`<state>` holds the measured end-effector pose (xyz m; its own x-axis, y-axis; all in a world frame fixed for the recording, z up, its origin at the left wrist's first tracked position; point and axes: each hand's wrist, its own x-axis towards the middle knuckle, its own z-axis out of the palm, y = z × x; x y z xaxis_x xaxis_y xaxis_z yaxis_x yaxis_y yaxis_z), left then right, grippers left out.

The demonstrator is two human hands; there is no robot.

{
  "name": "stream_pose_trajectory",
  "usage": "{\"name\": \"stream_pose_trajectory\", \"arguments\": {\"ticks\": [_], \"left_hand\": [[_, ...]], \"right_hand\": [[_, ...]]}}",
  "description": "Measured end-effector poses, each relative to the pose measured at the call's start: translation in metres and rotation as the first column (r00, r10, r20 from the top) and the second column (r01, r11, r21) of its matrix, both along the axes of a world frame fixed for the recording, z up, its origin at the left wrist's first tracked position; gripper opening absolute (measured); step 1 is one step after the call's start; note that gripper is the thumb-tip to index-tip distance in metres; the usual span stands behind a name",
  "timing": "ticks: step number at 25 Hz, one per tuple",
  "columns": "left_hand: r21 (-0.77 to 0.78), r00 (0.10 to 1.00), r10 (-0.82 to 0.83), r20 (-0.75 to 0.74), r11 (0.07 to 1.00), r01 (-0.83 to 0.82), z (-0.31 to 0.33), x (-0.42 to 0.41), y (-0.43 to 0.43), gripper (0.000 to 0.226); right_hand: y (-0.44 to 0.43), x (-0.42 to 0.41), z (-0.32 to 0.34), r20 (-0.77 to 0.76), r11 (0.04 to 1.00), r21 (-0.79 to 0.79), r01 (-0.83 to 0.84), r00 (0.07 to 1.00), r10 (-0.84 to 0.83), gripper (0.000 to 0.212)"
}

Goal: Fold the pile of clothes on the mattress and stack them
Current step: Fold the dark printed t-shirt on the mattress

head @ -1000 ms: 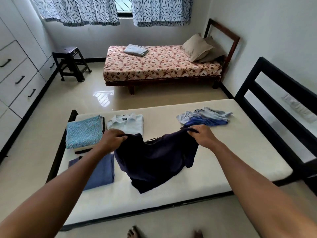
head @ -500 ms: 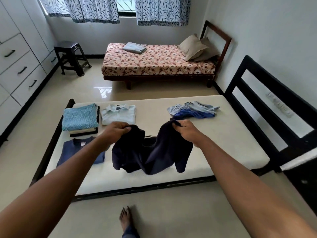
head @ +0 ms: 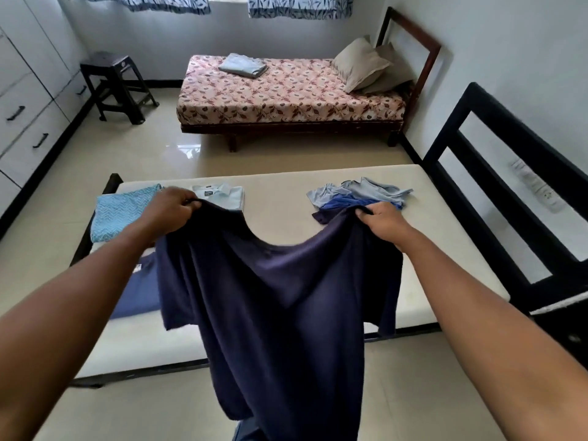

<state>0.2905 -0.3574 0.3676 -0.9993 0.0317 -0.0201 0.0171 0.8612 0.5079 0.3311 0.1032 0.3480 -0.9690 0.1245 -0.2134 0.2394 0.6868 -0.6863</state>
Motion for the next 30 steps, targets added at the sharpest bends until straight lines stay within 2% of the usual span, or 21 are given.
{"name": "stream_pose_trajectory", "arguments": {"ticks": [2, 5, 8, 12, 14, 16, 17, 19, 21, 23, 25, 26, 27, 28, 30], "left_hand": [[-0.081, 0.996, 0.087, -0.036, 0.993, -0.09, -0.036, -0.046, -0.014, 0.017], [-0.154, 0.983, 0.18, 0.021, 0.972, -0.175, -0.112, -0.136, -0.026, 0.02], [-0.225, 0.975, 0.205, 0.083, 0.957, -0.181, -0.192, -0.222, -0.022, 0.019], [-0.358, 0.975, 0.155, 0.16, 0.929, -0.089, -0.283, -0.307, -0.011, 0.02], [-0.33, 0.946, 0.202, 0.255, 0.938, -0.111, -0.318, -0.33, -0.005, 0.019], [-0.184, 0.879, 0.324, 0.35, 0.944, -0.275, -0.36, -0.355, 0.001, 0.016], [-0.087, 0.817, 0.393, 0.421, 0.915, -0.395, -0.379, -0.364, 0.005, 0.015], [0.095, 0.692, 0.463, 0.555, 0.79, -0.605, -0.412, -0.376, 0.011, 0.015], [0.198, 0.657, 0.48, 0.581, 0.7, -0.686, -0.446, -0.386, 0.016, 0.016], [0.163, 0.675, 0.466, 0.572, 0.742, -0.65, -0.467, -0.382, 0.027, 0.019], [0.074, 0.744, 0.379, 0.55, 0.865, -0.496, -0.47, -0.365, 0.05, 0.052], [0.05, 0.789, 0.309, 0.53, 0.918, -0.393, -0.469, -0.352, 0.066, 0.061], [0.044, 0.837, 0.218, 0.501, 0.96, -0.276, -0.468, -0.338, 0.087, 0.065], [0.04, 0.877, 0.12, 0.465, 0.987, -0.157, -0.468, -0.324, 0.109, 0.063], [0.061, 0.899, -0.07, 0.433, 0.997, 0.048, -0.475, -0.297, 0.152, 0.051]], "right_hand": [[0.021, -0.045, -0.034, -0.001, 0.982, 0.185, 0.024, 1.0, -0.024, 0.039], [0.035, -0.134, -0.111, 0.016, 0.94, 0.326, 0.103, 0.993, -0.115, 0.033], [0.028, -0.228, -0.195, 0.024, 0.888, 0.425, 0.176, 0.978, -0.205, 0.032], [0.01, -0.325, -0.294, 0.072, 0.832, 0.537, 0.141, 0.975, -0.212, 0.031], [0.005, -0.351, -0.326, 0.079, 0.802, 0.572, 0.17, 0.962, -0.261, 0.032], [0.001, -0.378, -0.358, 0.111, 0.796, 0.557, 0.237, 0.929, -0.354, 0.032], [0.0, -0.389, -0.375, 0.137, 0.817, 0.499, 0.288, 0.905, -0.403, 0.03], [0.0, -0.401, -0.403, 0.227, 0.867, 0.288, 0.407, 0.851, -0.474, 0.022], [0.011, -0.411, -0.443, 0.285, 0.879, 0.112, 0.463, 0.833, -0.474, 0.024], [0.012, -0.403, -0.47, 0.359, 0.931, 0.048, 0.363, 0.863, -0.355, 0.023], [0.007, -0.385, -0.478, 0.431, 0.96, -0.096, 0.263, 0.881, -0.198, 0.056], [0.004, -0.373, -0.475, 0.435, 0.955, -0.167, 0.244, 0.888, -0.15, 0.071], [0.009, -0.36, -0.475, 0.4, 0.956, -0.164, 0.242, 0.903, -0.16, 0.078], [0.015, -0.345, -0.473, 0.335, 0.957, -0.103, 0.272, 0.915, -0.225, 0.075], [0.037, -0.318, -0.476, 0.184, 0.909, 0.065, 0.412, 0.89, -0.417, 0.056]]}}
